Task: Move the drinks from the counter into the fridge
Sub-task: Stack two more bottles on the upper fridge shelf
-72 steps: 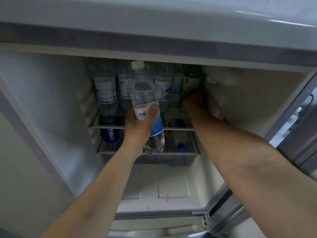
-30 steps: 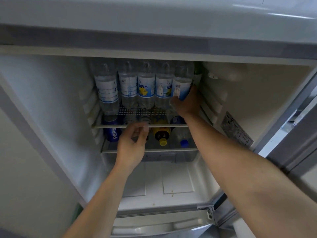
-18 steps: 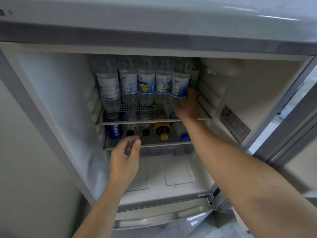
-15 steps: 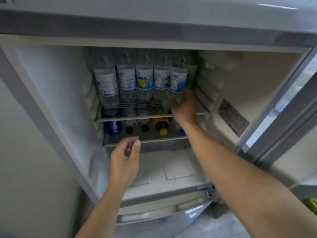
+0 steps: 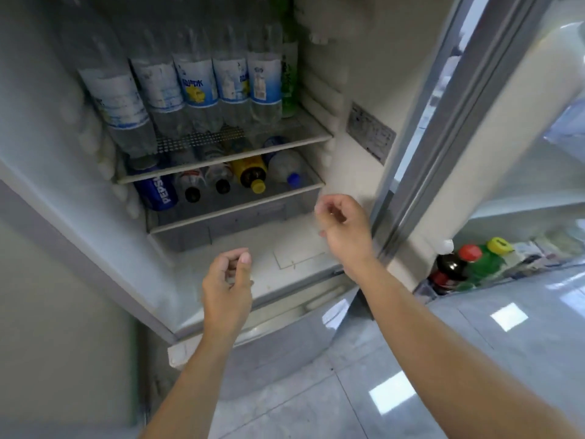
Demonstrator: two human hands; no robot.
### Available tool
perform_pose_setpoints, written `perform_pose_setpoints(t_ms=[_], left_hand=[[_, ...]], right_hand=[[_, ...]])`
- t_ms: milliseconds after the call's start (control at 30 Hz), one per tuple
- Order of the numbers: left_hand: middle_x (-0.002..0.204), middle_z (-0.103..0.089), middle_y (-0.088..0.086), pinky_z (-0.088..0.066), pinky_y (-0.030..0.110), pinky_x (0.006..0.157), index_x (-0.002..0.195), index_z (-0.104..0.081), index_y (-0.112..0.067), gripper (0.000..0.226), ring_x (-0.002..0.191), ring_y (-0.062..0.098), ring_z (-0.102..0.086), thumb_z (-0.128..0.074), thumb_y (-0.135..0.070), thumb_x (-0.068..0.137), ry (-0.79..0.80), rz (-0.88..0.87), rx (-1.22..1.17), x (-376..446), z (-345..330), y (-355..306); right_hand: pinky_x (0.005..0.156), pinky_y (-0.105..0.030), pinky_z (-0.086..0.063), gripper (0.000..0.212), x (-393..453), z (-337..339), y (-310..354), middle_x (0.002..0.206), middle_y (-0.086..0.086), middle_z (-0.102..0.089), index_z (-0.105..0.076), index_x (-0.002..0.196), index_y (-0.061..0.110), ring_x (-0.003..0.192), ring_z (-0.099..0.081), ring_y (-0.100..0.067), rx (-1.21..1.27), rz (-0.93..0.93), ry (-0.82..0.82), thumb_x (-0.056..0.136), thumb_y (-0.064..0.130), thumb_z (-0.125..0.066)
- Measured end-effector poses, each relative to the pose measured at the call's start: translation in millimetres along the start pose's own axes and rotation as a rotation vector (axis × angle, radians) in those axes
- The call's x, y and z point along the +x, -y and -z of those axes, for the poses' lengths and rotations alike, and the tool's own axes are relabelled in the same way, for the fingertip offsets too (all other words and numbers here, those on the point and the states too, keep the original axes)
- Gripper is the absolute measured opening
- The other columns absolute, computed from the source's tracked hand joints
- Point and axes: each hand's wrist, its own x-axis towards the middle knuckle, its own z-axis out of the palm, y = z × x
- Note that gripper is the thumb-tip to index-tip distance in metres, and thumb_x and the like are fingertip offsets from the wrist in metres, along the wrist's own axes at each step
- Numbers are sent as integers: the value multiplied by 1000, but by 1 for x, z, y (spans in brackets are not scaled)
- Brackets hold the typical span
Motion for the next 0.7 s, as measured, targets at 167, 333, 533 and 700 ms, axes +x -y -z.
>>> perform_pose_setpoints(t_ms=[167,333,533,700], left_hand=[[92,-69,-5,-58,48,81,94,-63,-39,14,86,13,-65,-56,-27,99,111,19,59,-48,-39,8],[90,-69,-7,-57,39,77,90,-64,-52,12,85,15,-66,-58,-43,94,320,29,107,-126,-87,20],[92,-72,-4,-58,51,81,91,-67,-40,5,91,20,-68,-62,-42,91,589,193,191,-224,-126,63],[91,-72,-2,-57,48,85,91,-67,-28,6,93,24,-68,-63,-27,95,769,337,396,-276,-132,100]], right_hand=[[85,-53,-56,11,-59,65,-29,92,-3,-65,-65,99,30,85,-62,-23,76,-111,-98,93,21,-67],[63,-27,-56,9,-141,164,-78,89,0,-67,-65,98,29,83,-65,-17,55,-249,-279,94,20,-66],[67,-35,-58,13,-278,284,-153,97,-3,-66,-64,106,24,89,-67,-25,5,-556,-509,93,28,-66],[88,-52,-57,14,-394,346,-201,97,-5,-68,-64,103,19,93,-68,-27,4,-813,-718,91,26,-67]])
